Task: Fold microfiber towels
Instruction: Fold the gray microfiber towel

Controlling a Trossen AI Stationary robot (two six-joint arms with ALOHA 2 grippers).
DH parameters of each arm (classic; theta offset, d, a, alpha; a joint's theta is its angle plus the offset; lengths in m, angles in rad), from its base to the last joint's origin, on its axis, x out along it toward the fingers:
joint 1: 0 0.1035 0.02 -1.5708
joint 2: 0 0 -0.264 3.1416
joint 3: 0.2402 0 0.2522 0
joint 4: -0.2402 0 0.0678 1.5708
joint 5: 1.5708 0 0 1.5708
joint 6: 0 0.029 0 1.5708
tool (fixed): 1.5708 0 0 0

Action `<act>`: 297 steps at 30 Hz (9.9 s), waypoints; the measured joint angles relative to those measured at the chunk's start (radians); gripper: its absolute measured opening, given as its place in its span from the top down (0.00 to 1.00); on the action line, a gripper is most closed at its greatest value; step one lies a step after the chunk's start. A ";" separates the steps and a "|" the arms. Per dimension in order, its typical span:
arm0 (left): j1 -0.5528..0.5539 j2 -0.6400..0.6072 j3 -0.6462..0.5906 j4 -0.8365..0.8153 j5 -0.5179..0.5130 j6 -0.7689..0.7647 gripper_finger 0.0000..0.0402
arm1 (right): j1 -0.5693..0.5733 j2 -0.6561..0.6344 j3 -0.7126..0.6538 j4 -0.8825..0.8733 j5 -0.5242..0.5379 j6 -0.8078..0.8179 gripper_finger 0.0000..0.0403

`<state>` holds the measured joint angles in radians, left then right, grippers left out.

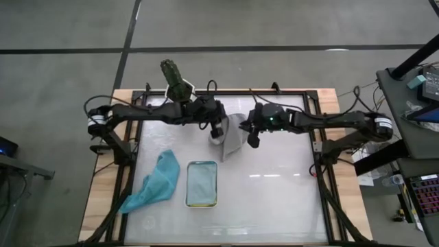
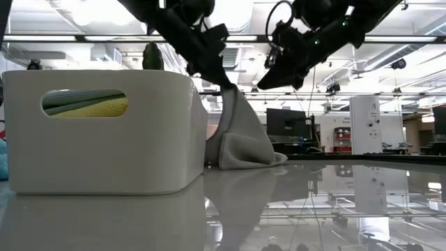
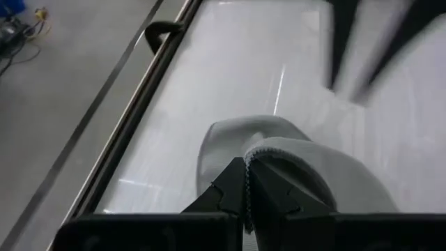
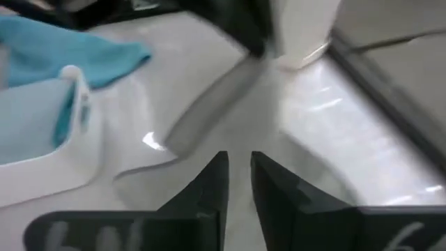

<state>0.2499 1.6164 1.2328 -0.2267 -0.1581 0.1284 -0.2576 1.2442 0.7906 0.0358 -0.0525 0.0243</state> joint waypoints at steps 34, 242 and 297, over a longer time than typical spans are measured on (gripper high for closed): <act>0.030 0.012 0.003 -0.010 -0.127 0.088 1.00 | 0.149 0.593 0.121 0.194 -0.090 -0.074 0.94; -0.031 0.093 -0.180 0.115 0.278 0.427 0.98 | 0.165 0.041 -0.174 -0.350 0.320 0.579 0.98; -0.032 0.121 -0.205 0.299 0.272 0.434 0.97 | 0.229 -0.221 -0.589 0.103 0.104 1.289 0.42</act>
<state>0.2176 1.7370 1.0283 0.0727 0.1143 0.5625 -0.0284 1.0229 0.2017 0.1393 0.0515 1.3129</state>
